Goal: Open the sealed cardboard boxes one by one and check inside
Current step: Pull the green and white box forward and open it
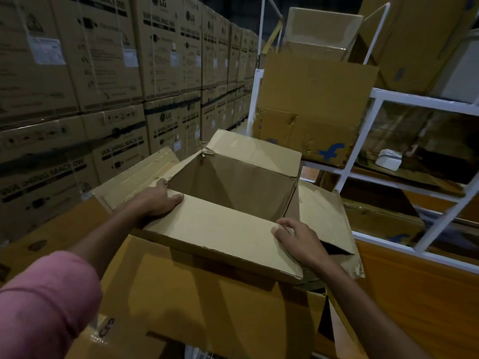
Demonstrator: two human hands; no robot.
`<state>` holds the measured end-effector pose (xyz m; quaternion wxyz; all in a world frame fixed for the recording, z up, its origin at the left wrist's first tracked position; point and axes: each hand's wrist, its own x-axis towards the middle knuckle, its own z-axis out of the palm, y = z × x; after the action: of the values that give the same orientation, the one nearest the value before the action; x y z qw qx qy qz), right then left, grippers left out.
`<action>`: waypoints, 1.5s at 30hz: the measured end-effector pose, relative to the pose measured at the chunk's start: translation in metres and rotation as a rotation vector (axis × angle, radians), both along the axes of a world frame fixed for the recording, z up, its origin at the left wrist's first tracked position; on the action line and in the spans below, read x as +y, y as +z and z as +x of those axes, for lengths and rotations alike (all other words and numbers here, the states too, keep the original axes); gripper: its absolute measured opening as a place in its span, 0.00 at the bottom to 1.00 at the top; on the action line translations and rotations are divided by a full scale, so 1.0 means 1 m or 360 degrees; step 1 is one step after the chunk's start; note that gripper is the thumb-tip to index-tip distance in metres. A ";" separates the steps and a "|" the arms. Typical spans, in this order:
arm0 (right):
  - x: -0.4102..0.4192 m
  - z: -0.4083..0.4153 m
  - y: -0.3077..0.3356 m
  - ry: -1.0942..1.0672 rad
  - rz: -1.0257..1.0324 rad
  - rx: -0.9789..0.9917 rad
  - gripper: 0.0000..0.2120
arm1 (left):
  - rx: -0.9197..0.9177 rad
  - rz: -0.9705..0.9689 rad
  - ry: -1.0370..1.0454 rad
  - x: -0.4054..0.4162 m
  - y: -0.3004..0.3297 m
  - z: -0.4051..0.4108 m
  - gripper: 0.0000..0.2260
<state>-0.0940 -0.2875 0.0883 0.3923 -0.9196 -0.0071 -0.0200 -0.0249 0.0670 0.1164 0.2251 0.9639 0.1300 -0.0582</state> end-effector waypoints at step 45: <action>-0.070 -0.020 -0.008 -0.0297 -0.0812 -0.0837 0.28 | -0.0905 0.0081 -0.0983 -0.218 -0.001 -0.067 0.31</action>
<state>-0.1145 -0.3571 0.0807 0.1320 -0.9478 -0.0284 -0.2887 -0.0920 -0.1511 0.1149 0.2000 0.9405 -0.2311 0.1487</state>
